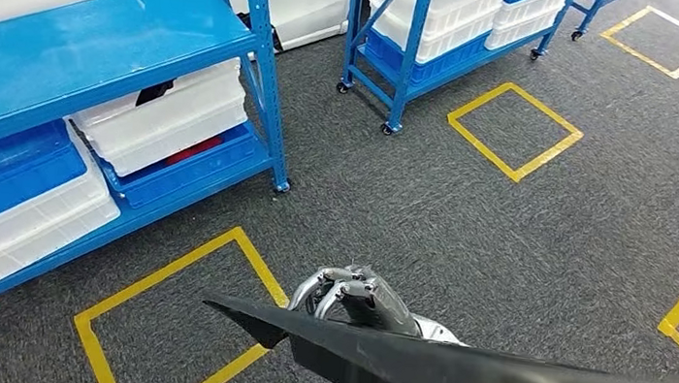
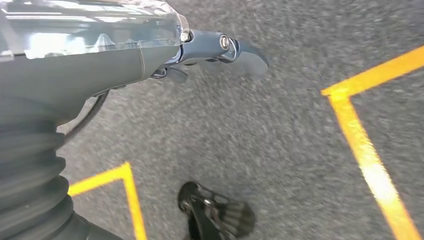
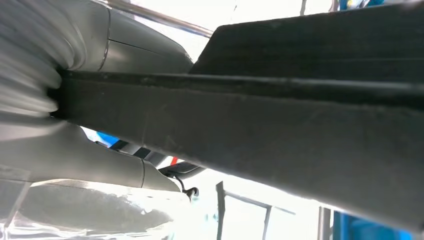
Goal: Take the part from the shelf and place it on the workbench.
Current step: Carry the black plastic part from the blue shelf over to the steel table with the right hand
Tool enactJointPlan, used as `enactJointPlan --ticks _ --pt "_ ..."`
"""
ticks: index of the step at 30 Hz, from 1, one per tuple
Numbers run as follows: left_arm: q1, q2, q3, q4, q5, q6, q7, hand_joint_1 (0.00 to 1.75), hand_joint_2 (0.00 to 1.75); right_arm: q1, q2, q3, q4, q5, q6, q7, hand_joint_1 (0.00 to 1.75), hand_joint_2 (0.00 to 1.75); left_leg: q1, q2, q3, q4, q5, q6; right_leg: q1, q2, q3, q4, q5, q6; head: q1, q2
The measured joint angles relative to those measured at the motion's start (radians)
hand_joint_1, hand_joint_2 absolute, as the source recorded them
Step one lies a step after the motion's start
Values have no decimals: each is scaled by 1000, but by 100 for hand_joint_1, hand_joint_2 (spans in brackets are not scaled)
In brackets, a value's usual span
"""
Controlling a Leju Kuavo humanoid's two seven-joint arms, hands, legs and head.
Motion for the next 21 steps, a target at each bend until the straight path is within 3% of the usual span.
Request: enactJointPlan --ticks 1,2,4,6,8,10,12,14,15,16,17,19,21 --pt "2 4 0 0 -4 0 21 0 175 4 2 0 5 -5 -3 -2 175 175 0 -1 10 -24 25 1 0 12 0 1 0 0 0 0" --pt "3 8 0 0 -8 1 40 0 175 7 4 -2 9 -11 -7 -5 175 175 1 -7 36 -83 62 3 0 23 1 3 0 1 0 0" --pt "4 15 0 0 -13 2 72 0 175 11 8 -8 14 -23 -13 -7 175 175 3 -49 98 -224 122 12 0 44 -1 6 1 7 0 0" --pt "6 19 0 0 -13 5 91 0 175 16 10 -17 20 -31 -14 -8 175 175 3 -81 125 -288 136 21 -2 62 -9 7 5 20 0 0" --pt "6 21 0 -1 -14 8 100 0 175 22 11 -25 23 -33 -14 -8 175 175 4 -68 127 -296 140 31 -4 80 -16 4 12 35 0 0" --pt "5 23 1 -2 -15 9 103 0 175 26 11 -31 26 -34 -14 -9 175 175 7 -46 130 -308 149 46 -1 55 -29 29 -8 45 0 0" --pt "6 23 1 -3 -16 9 104 0 175 27 12 -34 29 -35 -14 -9 175 175 6 -22 130 -314 154 57 1 6 -76 129 -68 49 0 0" --pt "10 23 1 -3 -18 9 105 0 175 32 12 -38 33 -33 -20 -9 175 175 3 2 128 -313 153 59 -3 -15 -133 253 -120 54 0 0" --pt "10 24 1 -4 -20 9 106 0 175 38 13 -40 35 -32 -26 -9 175 175 2 13 127 -313 153 59 -5 -19 -144 280 -123 56 0 0" --pt "10 24 1 -4 -23 9 107 0 175 44 14 -43 36 -30 -35 -9 175 175 2 23 127 -312 152 58 -7 -23 -136 270 -109 57 0 0" --pt "10 25 1 -5 -27 8 107 0 175 51 15 -48 37 -27 -44 -9 175 175 1 32 128 -311 151 56 -8 -30 -108 221 -81 57 0 0" --pt "10 29 0 -7 -37 3 106 0 175 62 19 -56 37 -18 -59 -11 175 175 -2 48 128 -304 145 49 -2 -68 -31 82 -31 48 0 0" --pt "10 38 -1 -10 -46 -4 104 0 175 73 26 -63 33 -5 -70 -11 175 175 -7 62 128 -298 138 38 5 -90 5 10 -18 37 0 0"
